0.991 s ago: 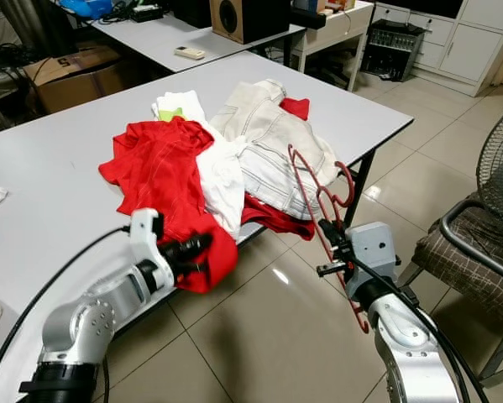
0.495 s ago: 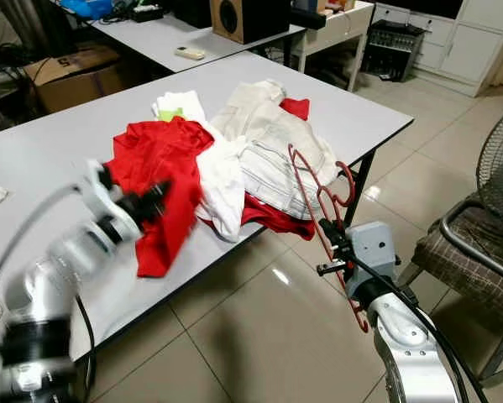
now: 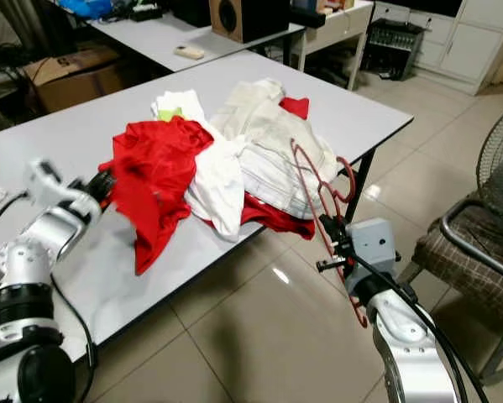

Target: Hang hanger

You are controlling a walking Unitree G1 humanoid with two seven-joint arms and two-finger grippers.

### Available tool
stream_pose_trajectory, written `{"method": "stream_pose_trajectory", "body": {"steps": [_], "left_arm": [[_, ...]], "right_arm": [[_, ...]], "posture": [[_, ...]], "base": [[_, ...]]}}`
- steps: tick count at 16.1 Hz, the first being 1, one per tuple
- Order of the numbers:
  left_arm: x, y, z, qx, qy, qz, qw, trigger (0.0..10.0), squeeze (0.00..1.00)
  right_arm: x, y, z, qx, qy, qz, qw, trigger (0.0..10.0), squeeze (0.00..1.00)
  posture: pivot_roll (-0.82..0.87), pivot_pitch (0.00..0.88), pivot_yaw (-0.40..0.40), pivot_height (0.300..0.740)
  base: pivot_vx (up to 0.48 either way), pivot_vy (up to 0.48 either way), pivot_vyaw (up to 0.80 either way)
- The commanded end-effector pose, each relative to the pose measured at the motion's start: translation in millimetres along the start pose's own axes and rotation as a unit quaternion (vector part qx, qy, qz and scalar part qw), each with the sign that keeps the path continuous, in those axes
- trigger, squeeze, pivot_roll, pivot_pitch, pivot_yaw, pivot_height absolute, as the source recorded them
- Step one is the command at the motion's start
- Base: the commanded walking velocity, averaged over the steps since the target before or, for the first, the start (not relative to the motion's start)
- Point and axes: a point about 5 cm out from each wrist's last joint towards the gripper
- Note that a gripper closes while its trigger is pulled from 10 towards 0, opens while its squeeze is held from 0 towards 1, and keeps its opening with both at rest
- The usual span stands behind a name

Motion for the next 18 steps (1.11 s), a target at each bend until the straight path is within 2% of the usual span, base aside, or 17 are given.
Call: {"method": "stream_pose_trajectory", "body": {"steps": [1, 2, 3, 4, 5, 6, 8, 9, 11, 13, 14, 16, 18], "left_arm": [[13, 0.5, 9.7, 0.043, -0.027, -0.030, 0.998, 0.0, 0.00], [17, -0.6, 23.7, 0.089, -0.032, -0.038, 0.995, 0.0, 0.00], [17, -2.1, 32.4, 0.113, -0.027, -0.028, 0.993, 10.0, 0.00], [18, -5.1, 36.5, 0.096, 0.018, 0.011, 0.995, 10.0, 0.00], [22, -6.8, 37.2, 0.086, 0.049, 0.019, 0.995, 10.0, 1.00], [30, -8.3, 37.5, 0.078, 0.095, 0.025, 0.992, 10.0, 1.00], [46, -10.9, 37.2, 0.062, 0.157, 0.044, 0.985, 10.0, 1.00], [56, -13.4, 39.1, 0.065, 0.195, 0.049, 0.977, 10.0, 1.00], [79, -20.4, 46.2, 0.083, 0.243, 0.042, 0.966, 10.0, 1.00], [97, -26.1, 49.1, 0.092, 0.266, 0.028, 0.959, 10.0, 1.00], [109, -29.2, 40.8, 0.083, 0.265, 0.010, 0.961, 10.0, 1.00], [97, -24.9, 20.7, 0.019, 0.230, 0.038, 0.972, 10.0, 1.00], [70, -21.2, 13.7, -0.004, 0.217, 0.085, 0.972, 10.0, 1.00]], "right_arm": [[0, -0.6, -0.3, -0.004, 0.001, -0.003, 1.000, 10.0, 0.00], [0, -0.2, 0.2, -0.003, 0.001, -0.003, 1.000, 10.0, 0.00], [0, 0.3, 0.5, -0.002, 0.001, -0.004, 1.000, 10.0, 0.00], [1, 1.6, 0.7, 0.000, 0.001, -0.004, 1.000, 10.0, 0.00], [1, 2.1, 0.5, 0.001, 0.000, -0.005, 1.000, 10.0, 0.00], [2, 2.6, 0.1, 0.001, -0.001, -0.005, 1.000, 10.0, 0.00], [2, 2.4, 0.4, 0.002, -0.001, -0.006, 1.000, 10.0, 0.00], [1, 2.4, 0.9, 0.002, -0.001, -0.005, 1.000, 10.0, 0.00], [0, 2.0, 2.1, 0.003, 0.000, -0.004, 1.000, 10.0, 0.00], [0, 1.5, 2.6, 0.003, 0.002, -0.003, 1.000, 10.0, 0.00], [-1, 1.3, 2.8, 0.003, 0.002, -0.003, 1.000, 10.0, 0.00], [-2, 1.8, 3.1, 0.005, 0.002, -0.003, 1.000, 10.0, 0.00], [-1, 4.4, 5.3, 0.010, 0.001, -0.004, 1.000, 10.0, 0.00]], "posture": [[-0.20, 0.000, 0.093, 0.719], [-0.20, 0.000, 0.091, 0.719], [-0.20, 0.000, 0.089, 0.719], [-0.20, 0.000, 0.086, 0.719], [-0.20, 0.000, 0.084, 0.719], [-0.20, 0.000, 0.084, 0.719], [-0.19, 0.000, 0.084, 0.719], [-0.19, 0.000, 0.084, 0.719], [-0.19, 0.000, 0.087, 0.719], [-0.18, 0.000, 0.086, 0.719], [-0.18, 0.000, 0.087, 0.719], [-0.16, 0.000, 0.081, 0.719], [-0.16, 0.000, 0.083, 0.719]], "base": [[0.000, 0.000, 0.00], [0.000, 0.000, 0.00], [0.000, 0.000, 0.00], [0.000, 0.000, 0.00], [0.000, 0.000, 0.00], [0.000, 0.000, 0.00], [0.000, 0.000, 0.00], [0.000, 0.000, 0.00], [0.000, 0.000, 0.00], [0.000, 0.000, 0.00], [0.000, 0.000, 0.00], [0.000, 0.000, 0.00], [0.000, 0.000, 0.00]]}}
Point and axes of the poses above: a point about 5 cm out from each wrist's last joint towards the gripper, its own y axis pointing out of the wrist towards the gripper, its own x axis along the axis of the wrist's last joint, z = x × y, and after that the axes turned 3 degrees about -y, right-handed
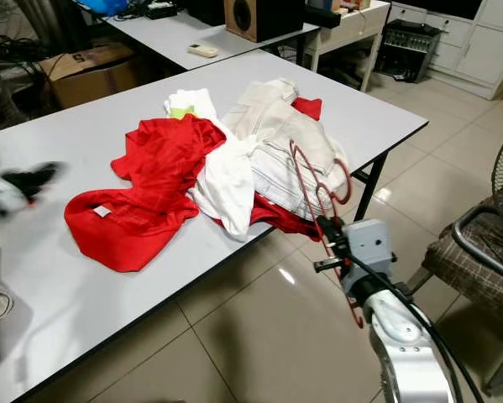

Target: Hang hanger

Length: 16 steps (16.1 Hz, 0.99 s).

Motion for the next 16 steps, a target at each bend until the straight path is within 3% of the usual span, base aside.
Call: {"method": "stream_pose_trajectory", "body": {"steps": [1, 5, 8, 12, 14, 16], "left_arm": [[-17, -0.7, 9.4, 0.040, 0.010, 0.029, 0.999, 10.0, 1.00], [-26, -12.9, 16.6, 0.093, 0.000, 0.029, 0.995, 10.0, 1.00], [-31, -23.3, 3.1, 0.104, 0.002, 0.029, 0.994, 10.0, 1.00], [-42, -32.3, -13.0, 0.077, -0.030, 0.057, 0.995, 10.0, 1.00], [-58, -37.7, -12.1, 0.112, -0.023, 0.072, 0.991, 10.0, 0.99], [-65, -39.6, -9.9, 0.132, -0.026, 0.078, 0.988, 10.0, 0.80]], "right_arm": [[2, 1.9, 0.0, 0.001, -0.006, -0.007, 1.000, 10.0, 0.00], [2, 1.5, -0.2, 0.001, -0.011, -0.008, 1.000, 10.0, 0.00], [2, 3.3, 0.0, 0.005, -0.016, -0.010, 1.000, 10.0, 0.00], [1, 2.9, -0.2, 0.009, -0.019, -0.010, 1.000, 10.0, 0.00], [1, 2.9, 0.6, 0.011, -0.021, -0.010, 1.000, 10.0, 0.00], [0, 2.4, 0.5, 0.012, -0.022, -0.011, 1.000, 10.0, 0.00]], "posture": [[-0.16, 0.000, 0.086, 0.719], [-0.16, 0.000, 0.100, 0.719], [-0.16, 0.000, 0.099, 0.719], [-0.16, 0.000, 0.095, 0.719], [-0.16, 0.000, 0.094, 0.719], [-0.16, 0.000, 0.095, 0.719]], "base": [[0.000, 0.000, 0.00], [0.000, 0.000, 0.00], [0.000, 0.000, 0.00], [0.000, 0.000, 0.00], [0.000, 0.000, 0.00], [0.000, 0.000, 0.00]]}}
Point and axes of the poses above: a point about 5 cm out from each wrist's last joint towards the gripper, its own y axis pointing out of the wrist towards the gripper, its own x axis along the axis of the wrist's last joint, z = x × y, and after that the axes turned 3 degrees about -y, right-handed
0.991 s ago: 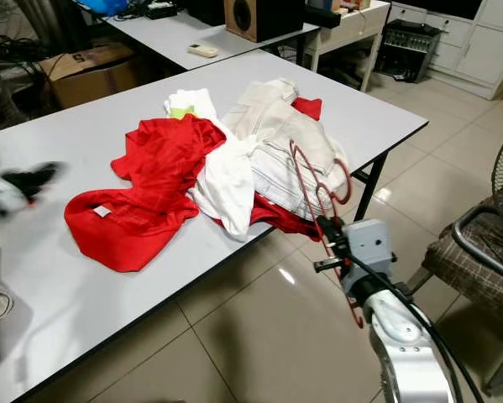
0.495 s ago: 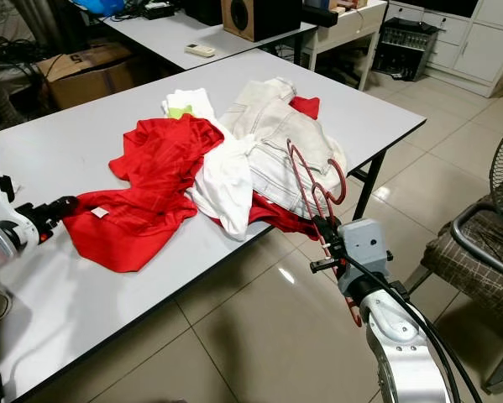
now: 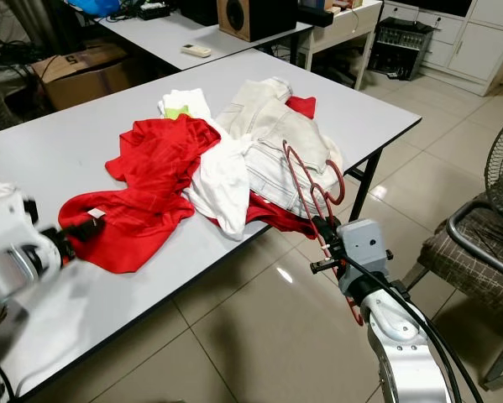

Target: Hang hanger

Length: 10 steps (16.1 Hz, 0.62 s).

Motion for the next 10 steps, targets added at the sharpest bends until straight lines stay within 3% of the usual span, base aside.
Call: {"method": "stream_pose_trajectory", "body": {"steps": [1, 2, 3, 4, 6, 8, 10], "left_arm": [[5, -4.4, 0.8, 0.017, -0.001, -0.014, 1.000, 10.0, 0.75], [0, -1.3, -4.0, 0.005, -0.033, -0.007, 0.999, 10.0, 0.44], [-1, -0.4, -5.5, 0.000, -0.040, -0.006, 0.999, 10.0, 0.44], [-2, 2.8, -11.6, -0.010, -0.069, -0.013, 0.997, 10.0, 0.24], [1, 4.6, -17.8, -0.018, -0.077, -0.024, 0.997, 10.0, 0.00], [8, 1.5, -20.2, -0.013, -0.031, -0.035, 0.999, 10.0, 0.00], [12, 2.3, -26.1, -0.031, -0.041, -0.036, 0.998, 10.0, 0.00]], "right_arm": [[2, 1.0, 0.9, 0.005, -0.004, -0.007, 1.000, 10.0, 0.00], [2, 1.3, 1.0, 0.006, -0.005, -0.007, 1.000, 10.0, 0.00], [2, 1.4, 1.0, 0.006, -0.005, -0.007, 1.000, 10.0, 0.00], [2, 1.6, 1.2, 0.006, -0.005, -0.008, 1.000, 10.0, 0.00], [2, 0.8, 0.4, 0.005, -0.007, -0.007, 1.000, 10.0, 0.00], [1, -0.6, -0.6, 0.001, -0.006, -0.006, 1.000, 10.0, 0.00], [1, 0.3, 0.5, 0.001, -0.005, -0.006, 1.000, 10.0, 0.00]], "posture": [[-0.16, 0.000, 0.094, 0.719], [-0.16, 0.000, 0.094, 0.719], [-0.16, 0.000, 0.094, 0.719], [-0.16, 0.000, 0.100, 0.719], [-0.17, 0.000, 0.104, 0.719], [-0.17, 0.000, 0.107, 0.719], [-0.16, 0.000, 0.108, 0.719]], "base": [[0.000, 0.000, 0.00], [0.000, 0.000, 0.00], [0.000, 0.000, 0.00], [0.000, 0.000, 0.00], [0.000, 0.000, 0.00], [0.000, 0.000, 0.00], [0.000, 0.000, 0.00]]}}
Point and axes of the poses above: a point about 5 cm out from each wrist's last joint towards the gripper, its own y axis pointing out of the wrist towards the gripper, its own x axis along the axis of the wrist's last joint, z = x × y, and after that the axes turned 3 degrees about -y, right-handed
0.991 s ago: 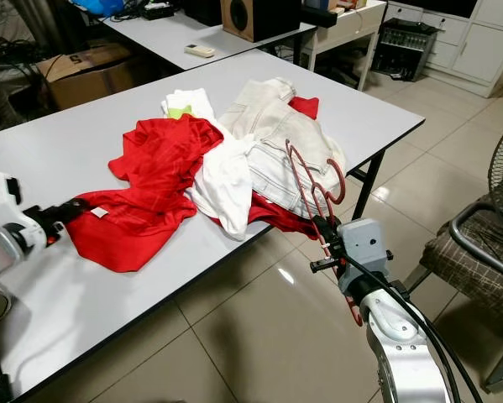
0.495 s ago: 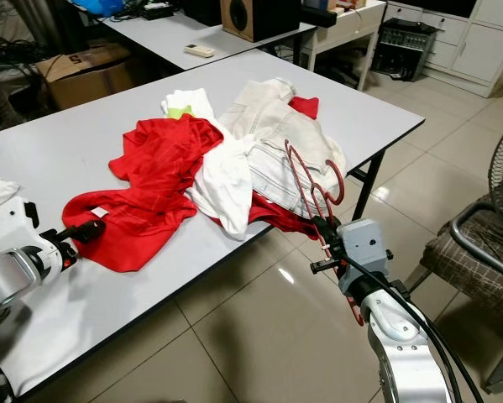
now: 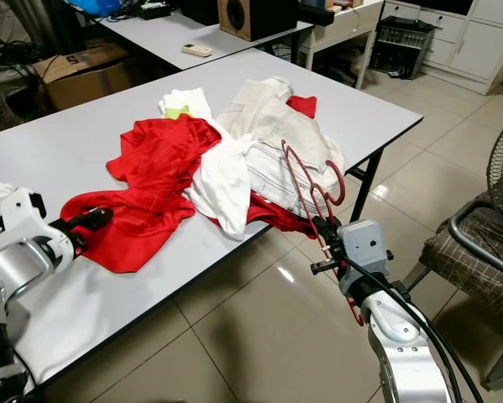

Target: Hang hanger

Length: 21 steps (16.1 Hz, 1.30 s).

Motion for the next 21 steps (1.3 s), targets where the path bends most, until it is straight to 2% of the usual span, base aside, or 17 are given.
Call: {"method": "stream_pose_trajectory", "body": {"steps": [1, 5, 6, 10, 14, 15, 16, 17, 21], "left_arm": [[4, -0.4, -5.7, -0.014, -0.001, -0.004, 1.000, 10.0, 0.00], [-10, 11.4, -11.8, -0.025, -0.008, 0.022, 0.999, 10.0, 0.00], [-20, 21.8, -7.4, 0.000, -0.014, 0.037, 0.999, 10.0, 0.00], [-22, 29.4, -4.1, 0.019, -0.026, 0.034, 0.999, 10.0, 0.00], [-23, 38.6, -9.7, 0.006, -0.043, 0.028, 0.999, 10.0, 0.00], [-24, 40.7, -10.5, 0.004, -0.044, 0.028, 0.999, 6.7, 0.00], [-24, 42.7, -11.2, 0.002, -0.043, 0.029, 0.999, 2.2, 0.00], [-25, 44.8, -12.4, -0.001, -0.042, 0.033, 0.999, 0.0, 0.00], [-28, 45.3, -12.2, -0.015, -0.031, 0.045, 0.998, 0.0, 0.00]], "right_arm": [[1, 1.7, 0.9, 0.002, -0.003, -0.002, 1.000, 10.0, 0.00], [2, 3.3, 2.0, 0.002, -0.003, -0.005, 1.000, 10.0, 0.00], [3, 2.1, 2.1, 0.000, -0.005, -0.005, 1.000, 10.0, 0.00], [3, 0.6, 1.4, -0.006, -0.004, -0.005, 1.000, 10.0, 0.00], [3, 0.8, 1.1, -0.008, -0.005, -0.006, 1.000, 10.0, 0.00], [3, 0.8, 1.1, -0.009, -0.005, -0.006, 1.000, 10.0, 0.00], [3, 0.5, 0.9, -0.009, -0.005, -0.006, 1.000, 10.0, 0.00], [3, -0.5, 0.1, -0.012, -0.005, -0.005, 1.000, 10.0, 0.00], [3, -1.1, -1.5, -0.015, -0.006, -0.004, 1.000, 10.0, 0.00]], "posture": [[-0.16, 0.000, 0.108, 0.719], [-0.17, 0.000, 0.108, 0.719], [-0.18, 0.000, 0.117, 0.719], [-0.18, 0.000, 0.123, 0.719], [-0.19, 0.000, 0.128, 0.719], [-0.19, 0.000, 0.128, 0.719], [-0.19, 0.000, 0.128, 0.719], [-0.20, 0.000, 0.135, 0.719], [-0.20, 0.000, 0.137, 0.719]], "base": [[0.000, 0.000, 0.00], [0.000, 0.000, 0.00], [0.000, 0.000, 0.00], [0.000, 0.000, 0.00], [0.000, 0.000, 0.00], [0.000, 0.000, 0.00], [0.000, 0.000, 0.00], [0.000, 0.000, 0.00], [0.000, 0.000, 0.00]]}}
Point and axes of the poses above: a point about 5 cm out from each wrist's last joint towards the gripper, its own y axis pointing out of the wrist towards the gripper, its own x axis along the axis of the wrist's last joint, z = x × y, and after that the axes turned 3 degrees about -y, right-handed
